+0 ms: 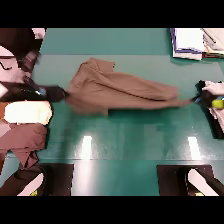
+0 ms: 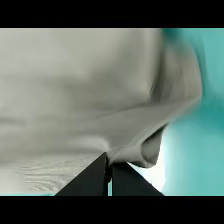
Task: Fold the shirts.
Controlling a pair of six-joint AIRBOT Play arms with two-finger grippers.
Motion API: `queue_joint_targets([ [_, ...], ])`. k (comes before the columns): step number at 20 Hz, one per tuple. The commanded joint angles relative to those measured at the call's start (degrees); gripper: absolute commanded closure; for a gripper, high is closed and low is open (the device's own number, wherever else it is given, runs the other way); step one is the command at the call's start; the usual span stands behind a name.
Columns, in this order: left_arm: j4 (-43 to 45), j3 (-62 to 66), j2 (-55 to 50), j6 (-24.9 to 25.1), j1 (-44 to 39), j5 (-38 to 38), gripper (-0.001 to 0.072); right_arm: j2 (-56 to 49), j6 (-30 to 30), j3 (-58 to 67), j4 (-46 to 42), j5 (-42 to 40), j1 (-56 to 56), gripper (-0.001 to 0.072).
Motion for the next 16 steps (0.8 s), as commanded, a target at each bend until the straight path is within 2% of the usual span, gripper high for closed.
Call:
queue_joint_targets([
  [1, 2.38, 17.46, 6.95, -0.26, 0.0, -1.14, 0.0683, 8.39, 0.04, 16.37, 0.04, 0.98, 0.48, 0.0698],
  [5, 2.47, 42.62, 8.59, -0.44, 0.0, -1.44, 0.0683, 13.09, 0.55, 36.11, -1.64, 2.05, 0.48, 0.0698],
  [8, 2.73, 55.58, 8.57, -3.39, 0.0, -0.76, 0.0684, 13.38, 3.48, 49.13, -7.21, 5.88, 0.48, 0.0698],
  [11, 4.07, 60.76, 8.57, -4.68, 0.0, 1.05, 0.0684, 9.16, 7.41, 63.34, -11.65, 15.32, 0.52, 0.0699],
  [13, 4.48, 60.24, 8.11, -4.72, 0.0, -0.28, 0.0684, 5.05, 8.76, 70.55, -11.93, 21.55, 0.52, 0.0699],
  [16, 8.28, 56.85, 4.02, -5.33, 0.0, -7.58, 0.0683, 0.72, 10.01, 70.12, -11.93, 25.77, 0.55, 0.07],
])
